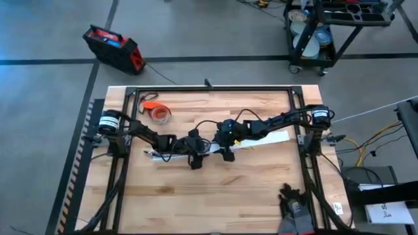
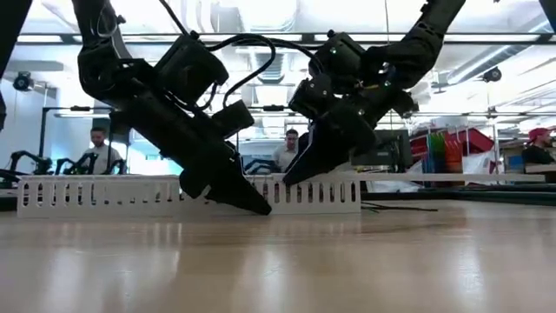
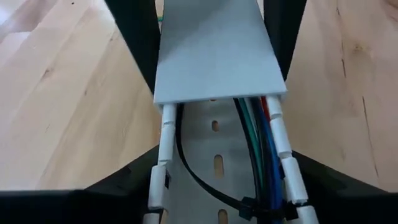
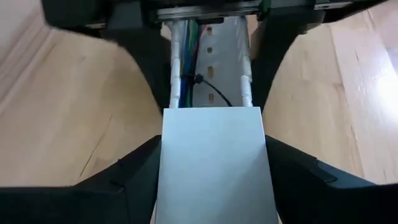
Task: Ziptie cables
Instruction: Close the white cable duct
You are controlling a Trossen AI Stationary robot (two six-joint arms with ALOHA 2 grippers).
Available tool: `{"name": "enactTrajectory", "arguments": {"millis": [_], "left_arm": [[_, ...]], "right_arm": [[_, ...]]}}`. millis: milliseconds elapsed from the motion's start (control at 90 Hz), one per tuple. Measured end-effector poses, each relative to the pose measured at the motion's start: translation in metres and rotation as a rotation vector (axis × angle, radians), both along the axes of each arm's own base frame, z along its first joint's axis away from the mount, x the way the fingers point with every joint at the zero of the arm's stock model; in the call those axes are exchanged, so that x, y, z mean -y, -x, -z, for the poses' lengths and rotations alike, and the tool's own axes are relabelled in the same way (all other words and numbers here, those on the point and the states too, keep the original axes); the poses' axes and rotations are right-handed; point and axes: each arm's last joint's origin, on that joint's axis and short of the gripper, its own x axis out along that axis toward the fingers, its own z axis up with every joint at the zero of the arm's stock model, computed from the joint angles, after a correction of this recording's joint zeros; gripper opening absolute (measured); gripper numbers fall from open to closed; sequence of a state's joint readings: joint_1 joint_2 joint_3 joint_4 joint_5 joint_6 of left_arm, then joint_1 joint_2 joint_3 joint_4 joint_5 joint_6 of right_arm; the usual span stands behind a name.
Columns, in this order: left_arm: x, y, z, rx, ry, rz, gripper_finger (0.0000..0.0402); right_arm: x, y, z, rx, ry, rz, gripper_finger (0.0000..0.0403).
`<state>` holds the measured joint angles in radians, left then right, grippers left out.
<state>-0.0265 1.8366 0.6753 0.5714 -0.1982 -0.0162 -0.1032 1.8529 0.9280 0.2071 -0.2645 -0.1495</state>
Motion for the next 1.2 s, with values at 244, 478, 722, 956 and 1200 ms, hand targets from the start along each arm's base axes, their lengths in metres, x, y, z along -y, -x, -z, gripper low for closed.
{"name": "enactTrajectory", "arguments": {"millis": [244,478,722,956,1200], "left_arm": [[0.000,-0.014,0.002,0.006,-0.011,-0.005,0.0237],[0.000,-0.013,0.002,0.004,-0.011,-0.006,0.0238],[0.000,-0.008,0.000,0.000,-0.012,0.002,0.0241],[-0.001,-0.007,-0.002,0.005,-0.011,0.006,0.0229],[-0.002,-0.014,0.002,0.012,-0.008,-0.007,0.0244]], "right_arm": [[0.000,-0.004,-0.004,-0.017,-0.002,0.004,0.0226],[0.000,-0.006,-0.001,-0.014,-0.006,0.006,0.0230],[0.000,-0.007,-0.001,0.003,-0.004,-0.029,0.0231],[-0.001,-0.007,-0.002,0.018,-0.017,-0.045,0.0226],[0.001,-0.007,-0.002,0.001,-0.019,0.012,0.0235]]}}
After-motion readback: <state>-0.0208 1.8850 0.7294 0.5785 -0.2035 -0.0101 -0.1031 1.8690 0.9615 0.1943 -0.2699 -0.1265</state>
